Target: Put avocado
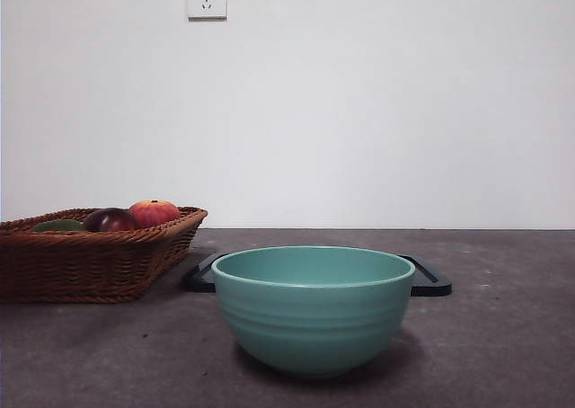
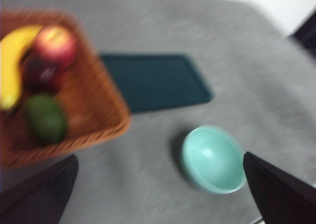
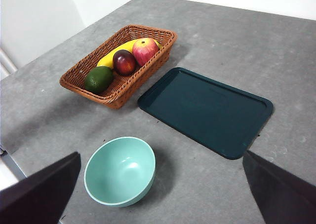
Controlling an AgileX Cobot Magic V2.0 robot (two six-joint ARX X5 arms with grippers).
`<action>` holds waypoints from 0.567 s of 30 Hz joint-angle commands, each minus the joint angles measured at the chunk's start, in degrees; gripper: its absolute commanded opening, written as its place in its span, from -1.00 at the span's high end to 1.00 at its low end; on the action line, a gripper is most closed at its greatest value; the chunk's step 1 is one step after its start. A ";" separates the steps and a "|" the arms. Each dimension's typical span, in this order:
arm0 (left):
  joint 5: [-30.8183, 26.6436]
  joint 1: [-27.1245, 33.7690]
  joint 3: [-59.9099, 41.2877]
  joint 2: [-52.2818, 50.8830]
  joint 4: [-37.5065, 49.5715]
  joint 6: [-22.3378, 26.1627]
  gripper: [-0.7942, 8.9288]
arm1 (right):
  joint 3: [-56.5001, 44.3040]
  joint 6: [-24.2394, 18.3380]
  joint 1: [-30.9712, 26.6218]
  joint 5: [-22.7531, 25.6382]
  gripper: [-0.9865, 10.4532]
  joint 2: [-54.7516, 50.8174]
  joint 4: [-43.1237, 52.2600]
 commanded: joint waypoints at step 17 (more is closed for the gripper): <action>-10.88 -0.13 16.79 37.44 -6.23 -2.19 -0.38 | 0.85 -0.44 0.09 -0.02 -0.09 0.15 0.92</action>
